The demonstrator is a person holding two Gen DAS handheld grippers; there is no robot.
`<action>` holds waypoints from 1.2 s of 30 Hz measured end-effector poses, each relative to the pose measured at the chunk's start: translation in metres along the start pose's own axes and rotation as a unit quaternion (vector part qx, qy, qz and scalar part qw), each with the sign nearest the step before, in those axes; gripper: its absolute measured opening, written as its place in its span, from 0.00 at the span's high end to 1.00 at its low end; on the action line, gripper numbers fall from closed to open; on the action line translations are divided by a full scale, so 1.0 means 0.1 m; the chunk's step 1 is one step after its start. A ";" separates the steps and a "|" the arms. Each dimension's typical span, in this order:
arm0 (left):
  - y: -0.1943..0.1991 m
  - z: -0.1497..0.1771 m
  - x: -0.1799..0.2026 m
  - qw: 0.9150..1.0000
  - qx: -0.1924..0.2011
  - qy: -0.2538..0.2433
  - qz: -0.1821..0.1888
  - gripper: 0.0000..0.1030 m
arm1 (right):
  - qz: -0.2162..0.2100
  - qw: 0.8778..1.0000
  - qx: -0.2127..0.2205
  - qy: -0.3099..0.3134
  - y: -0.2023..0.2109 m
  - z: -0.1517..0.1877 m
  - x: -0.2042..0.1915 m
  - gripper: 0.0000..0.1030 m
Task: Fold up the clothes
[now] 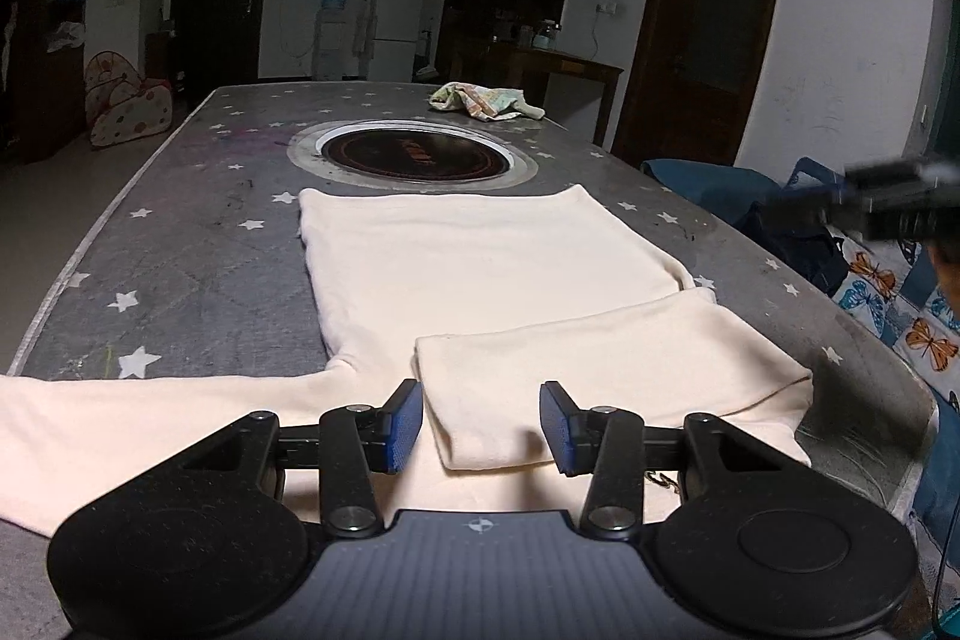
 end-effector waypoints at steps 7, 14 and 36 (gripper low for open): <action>0.04 -0.07 0.15 0.999 0.025 -0.030 -0.002 0.75 | -0.006 0.998 -0.055 -0.030 -0.02 0.48 0.12 0.82; -0.11 -0.01 0.15 0.999 0.000 -0.037 -0.001 0.76 | -0.025 0.995 -0.087 -0.033 -0.23 0.71 0.02 0.89; -0.19 0.06 0.06 1.000 -0.007 -0.025 0.001 0.75 | 0.021 0.997 -0.069 -0.009 -0.72 0.40 0.16 0.90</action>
Point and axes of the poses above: each gripper's, at about its wrist camera, not at the fingertips, and y roughly against the way its jaws point, x to its right, z to its underside, the point moved 4 cm from there along -y, roughly the way its jaws point, and after that the axes turned 11 degrees about -z, right-handed, at the moved point
